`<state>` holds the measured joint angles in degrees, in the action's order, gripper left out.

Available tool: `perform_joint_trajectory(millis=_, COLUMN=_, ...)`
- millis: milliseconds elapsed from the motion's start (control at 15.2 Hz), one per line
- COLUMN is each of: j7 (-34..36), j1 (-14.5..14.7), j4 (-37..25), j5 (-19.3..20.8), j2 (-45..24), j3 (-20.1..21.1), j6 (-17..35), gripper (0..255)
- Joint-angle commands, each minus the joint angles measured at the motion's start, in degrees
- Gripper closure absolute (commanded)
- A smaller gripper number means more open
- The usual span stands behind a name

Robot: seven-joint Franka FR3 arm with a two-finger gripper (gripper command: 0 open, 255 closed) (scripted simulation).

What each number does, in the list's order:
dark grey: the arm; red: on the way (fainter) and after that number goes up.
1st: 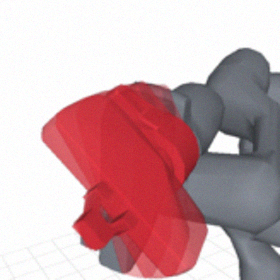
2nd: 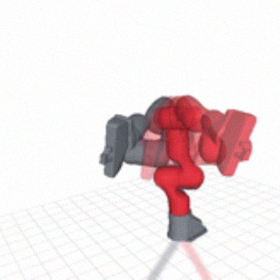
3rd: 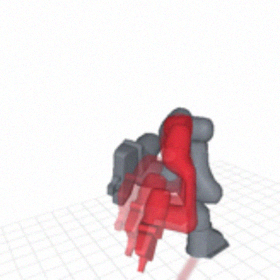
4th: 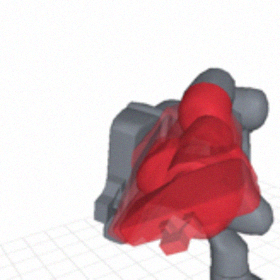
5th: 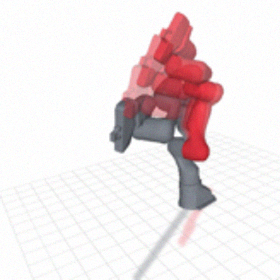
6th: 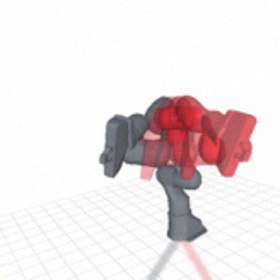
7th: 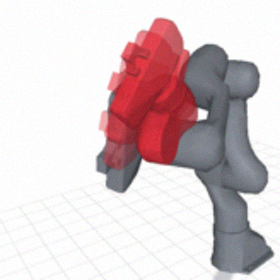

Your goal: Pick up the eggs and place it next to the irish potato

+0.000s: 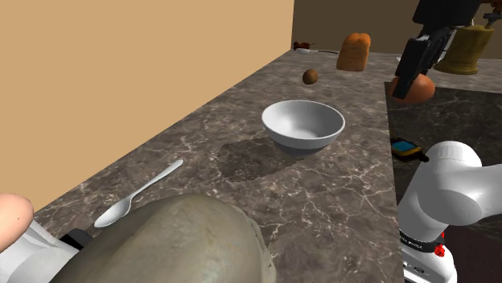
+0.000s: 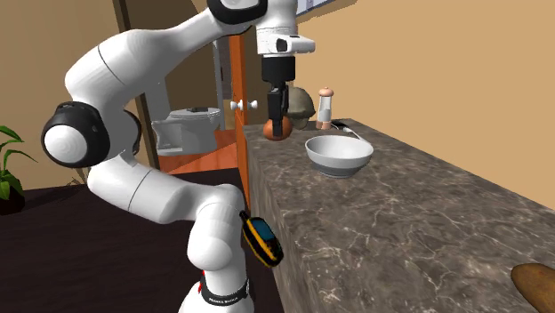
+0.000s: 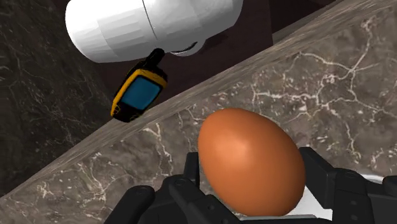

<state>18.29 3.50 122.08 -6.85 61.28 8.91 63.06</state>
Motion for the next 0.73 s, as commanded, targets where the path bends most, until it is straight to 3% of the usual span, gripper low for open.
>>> perform_joint_trajectory(millis=0, j7=-1.5, j1=-0.2, j4=-0.4, j5=1.6, j2=-2.5, j3=-1.3, j6=2.0, gripper=255)
perform_joint_trajectory(millis=660, j7=-9.3, j1=-1.6, j4=-5.9, j5=8.2, j2=-17.7, j3=-8.6, j6=11.6, gripper=255)
